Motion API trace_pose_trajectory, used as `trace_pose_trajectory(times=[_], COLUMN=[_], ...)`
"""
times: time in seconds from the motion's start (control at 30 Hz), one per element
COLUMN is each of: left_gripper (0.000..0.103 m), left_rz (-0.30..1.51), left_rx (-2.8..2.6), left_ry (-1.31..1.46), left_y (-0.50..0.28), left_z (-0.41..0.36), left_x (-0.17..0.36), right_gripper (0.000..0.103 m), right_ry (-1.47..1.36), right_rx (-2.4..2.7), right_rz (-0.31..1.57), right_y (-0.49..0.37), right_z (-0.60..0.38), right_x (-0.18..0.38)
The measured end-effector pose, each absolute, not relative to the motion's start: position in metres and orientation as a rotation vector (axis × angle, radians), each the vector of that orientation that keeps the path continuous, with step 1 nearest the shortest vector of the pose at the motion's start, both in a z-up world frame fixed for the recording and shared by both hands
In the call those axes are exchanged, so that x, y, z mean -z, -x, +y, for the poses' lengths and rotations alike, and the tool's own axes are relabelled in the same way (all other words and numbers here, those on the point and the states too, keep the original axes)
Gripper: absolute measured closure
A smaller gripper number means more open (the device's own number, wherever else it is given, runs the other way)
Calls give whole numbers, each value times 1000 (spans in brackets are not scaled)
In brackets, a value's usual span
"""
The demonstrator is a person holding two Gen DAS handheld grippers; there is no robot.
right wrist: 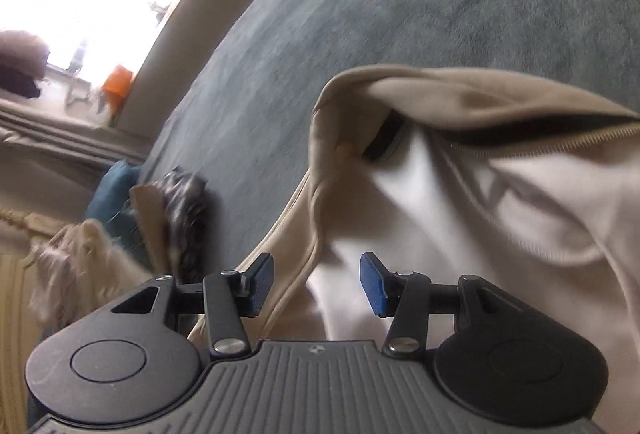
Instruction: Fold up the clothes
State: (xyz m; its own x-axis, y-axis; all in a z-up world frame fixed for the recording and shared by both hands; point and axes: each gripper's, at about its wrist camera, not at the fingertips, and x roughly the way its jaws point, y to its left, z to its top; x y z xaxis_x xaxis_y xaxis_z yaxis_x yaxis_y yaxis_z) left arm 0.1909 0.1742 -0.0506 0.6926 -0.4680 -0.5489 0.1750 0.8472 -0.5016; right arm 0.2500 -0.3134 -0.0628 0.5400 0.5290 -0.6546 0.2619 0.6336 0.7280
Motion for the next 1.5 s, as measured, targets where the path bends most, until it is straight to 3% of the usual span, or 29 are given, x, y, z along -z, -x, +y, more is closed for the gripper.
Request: trace_pose_trajectory(times=[0.17,0.37,0.4,0.47,0.53,0.6,0.67,0.93,1.1,1.2,1.27,1.33,1.5], left_gripper=[23,26,30,68,85,94,95,96,92,84,63,53,46], left_rz=[843,863,865,869,884,881,834,630,640,756,785,765,673], left_rx=[207,164,168,147,84,52,7,-211,-379,-425,-426,-418,-375], left_ry=[409,381,400,406,404,450,461,358,207,163,191,209,202], left_y=[-210,-239,-243,-247,-247,-241,-229,-187,-193,-204,-198,-186,-149], left_z=[193,174,172,166,162,167,176,236,258,265,267,267,247], left_x=[79,108,111,115,113,105,86,1,8,31,35,30,-3], right_gripper=[46,46,46,45,46,46,46,46,46,46,46,45,44], right_ry=[-1079,-1324,-1331,-1327,-1311,-1297,-1314,-1351,-1390,-1420,-1431,-1432,-1443], right_rx=[-412,-510,-494,-441,-363,-299,-279,-209,-129,-26,73,206,396], right_rz=[1011,939,937,948,972,959,908,762,694,629,562,463,289], right_y=[-132,-10,3,24,40,51,60,83,99,115,129,148,166], right_z=[-287,-258,-256,-252,-252,-255,-264,-305,-323,-344,-365,-392,-449], right_x=[54,92,99,112,124,131,135,146,157,160,158,152,142])
